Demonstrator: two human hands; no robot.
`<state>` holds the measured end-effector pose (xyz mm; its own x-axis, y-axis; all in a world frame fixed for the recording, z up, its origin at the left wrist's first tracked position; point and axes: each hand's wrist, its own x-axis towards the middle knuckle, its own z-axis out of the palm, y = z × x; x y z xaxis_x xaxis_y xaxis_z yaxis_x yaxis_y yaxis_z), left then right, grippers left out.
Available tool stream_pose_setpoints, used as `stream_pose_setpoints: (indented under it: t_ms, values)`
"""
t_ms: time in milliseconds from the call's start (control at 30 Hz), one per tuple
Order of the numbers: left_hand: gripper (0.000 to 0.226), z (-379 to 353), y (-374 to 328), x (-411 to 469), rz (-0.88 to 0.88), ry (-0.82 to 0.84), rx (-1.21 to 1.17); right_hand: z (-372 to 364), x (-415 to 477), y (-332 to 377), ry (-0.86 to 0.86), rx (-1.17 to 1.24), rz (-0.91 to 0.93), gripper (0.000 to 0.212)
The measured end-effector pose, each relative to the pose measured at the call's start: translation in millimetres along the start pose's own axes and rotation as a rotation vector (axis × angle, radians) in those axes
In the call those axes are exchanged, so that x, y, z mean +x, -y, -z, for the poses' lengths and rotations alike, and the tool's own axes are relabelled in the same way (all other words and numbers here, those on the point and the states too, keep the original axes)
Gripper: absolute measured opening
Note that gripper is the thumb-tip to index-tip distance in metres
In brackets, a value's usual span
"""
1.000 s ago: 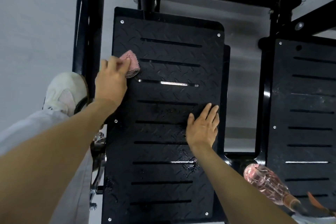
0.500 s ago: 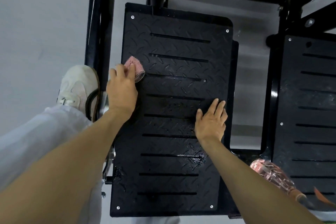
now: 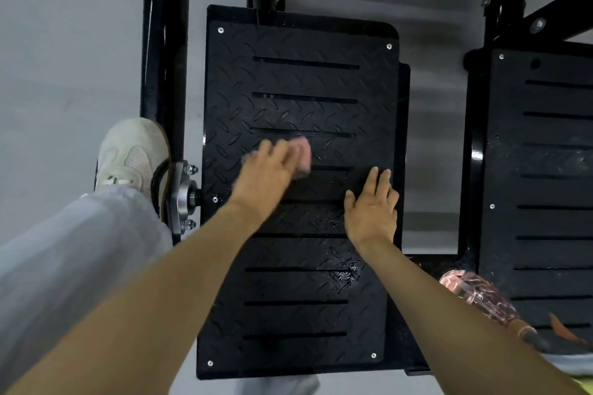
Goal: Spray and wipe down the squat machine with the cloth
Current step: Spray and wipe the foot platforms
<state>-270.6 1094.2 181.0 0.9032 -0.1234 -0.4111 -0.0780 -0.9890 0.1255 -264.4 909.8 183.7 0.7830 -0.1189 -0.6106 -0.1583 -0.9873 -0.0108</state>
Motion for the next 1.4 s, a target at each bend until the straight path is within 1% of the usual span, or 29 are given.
stream_pose_setpoints:
  t_ms: [67, 100, 133, 167, 200, 233, 300, 333, 400, 467, 533, 633, 667, 700, 733, 767, 867, 900, 933, 967, 1000, 1033, 1067, 1167, 1200, 1233, 1267, 1300, 1400]
  values:
    - [0.069, 3, 10, 8, 0.241, -0.086, -0.109, 0, 0, -1, 0.002, 0.012, 0.0, 0.068]
    - [0.063, 4, 7, 10, 0.317, -0.115, -0.167, 0, 0, -1, -0.001, 0.023, 0.0, 0.067]
    - [0.06, 4, 0, 11, 0.348, -0.119, -0.197, 0, 0, -2, -0.002, 0.035, -0.002, 0.067]
    - [0.06, 4, -9, 10, 0.332, -0.102, -0.196, 0, 0, -1, 0.0, 0.046, -0.002, 0.067]
    - [0.062, 4, -21, 9, 0.257, -0.074, -0.168, 1, 0, -2, 0.004, 0.057, -0.001, 0.067]
    - [0.064, 4, -34, 8, 0.13, -0.038, -0.123, 1, 0, -2, 0.008, 0.067, -0.001, 0.067]
    - [0.067, 0, -56, 5, -0.186, 0.026, -0.008, 1, -1, -3, 0.005, 0.068, -0.007, 0.069]
    - [0.067, 0, -60, 7, -0.306, 0.055, 0.045, 1, -2, -4, -0.008, 0.043, -0.016, 0.07]
    - [0.067, 1, -58, 21, -0.445, 0.053, 0.173, 0, -5, -6, -0.032, -0.006, -0.047, 0.07]
    - [0.067, 5, -50, 35, -0.482, 0.018, 0.295, -2, -8, -8, -0.023, 0.017, -0.084, 0.069]
    - [0.068, 9, -46, 47, -0.391, 0.015, 0.3, -3, -11, -10, -0.01, 0.057, -0.103, 0.068]
    - [0.064, 18, -54, 56, -0.007, -0.049, 0.094, -6, -17, -13, 0.002, 0.1, -0.094, 0.068]
    - [0.063, 20, -61, 56, 0.071, -0.058, 0.035, -7, -19, -14, 0.006, 0.109, -0.092, 0.068]
    - [0.063, 20, -69, 54, 0.079, -0.049, 0.015, -8, -22, -15, 0.01, 0.117, -0.091, 0.068]
    - [0.065, 18, -80, 52, 0.014, -0.032, 0.024, -9, -24, -17, 0.013, 0.127, -0.095, 0.068]
    - [0.066, 13, -90, 48, -0.115, -0.012, 0.046, -10, -27, -19, 0.017, 0.138, -0.101, 0.068]
    - [0.065, -1, -107, 42, -0.677, 0.023, 0.233, -14, -36, -27, 0.026, 0.158, -0.125, 0.067]
    - [0.064, -3, -105, 47, -0.816, -0.004, 0.321, -16, -39, -29, 0.027, 0.151, -0.132, 0.066]
    - [0.065, -2, -100, 56, -0.894, -0.036, 0.413, -18, -42, -31, 0.031, 0.138, -0.136, 0.065]
    - [0.069, 1, -94, 66, -0.913, -0.067, 0.507, -20, -45, -32, 0.038, 0.128, -0.136, 0.065]
    - [0.074, 7, -87, 78, -0.887, -0.096, 0.578, -22, -48, -31, 0.045, 0.126, -0.135, 0.065]
    - [0.079, 15, -81, 88, -0.802, -0.111, 0.614, -23, -49, -30, 0.051, 0.131, -0.134, 0.065]
    - [0.081, 26, -76, 97, -0.668, -0.11, 0.613, -25, -51, -28, 0.055, 0.14, -0.131, 0.065]
    - [0.082, 41, -75, 111, -0.267, -0.085, 0.403, -27, -50, -25, 0.048, 0.17, -0.125, 0.064]
    - [0.083, 43, -81, 109, -0.194, -0.076, 0.335, -26, -50, -25, 0.044, 0.176, -0.132, 0.063]
    - [0.082, 42, -87, 105, -0.166, -0.069, 0.289, -26, -49, -26, 0.039, 0.185, -0.143, 0.063]
    - [0.08, 37, -95, 99, -0.184, -0.067, 0.257, -25, -48, -27, 0.034, 0.195, -0.158, 0.062]
    - [0.078, 29, -103, 90, -0.246, -0.062, 0.227, -25, -47, -28, 0.029, 0.204, -0.174, 0.062]
    - [0.072, 3, -123, 57, -0.572, -0.01, 0.21, -26, -47, -32, 0.014, 0.196, -0.187, 0.062]
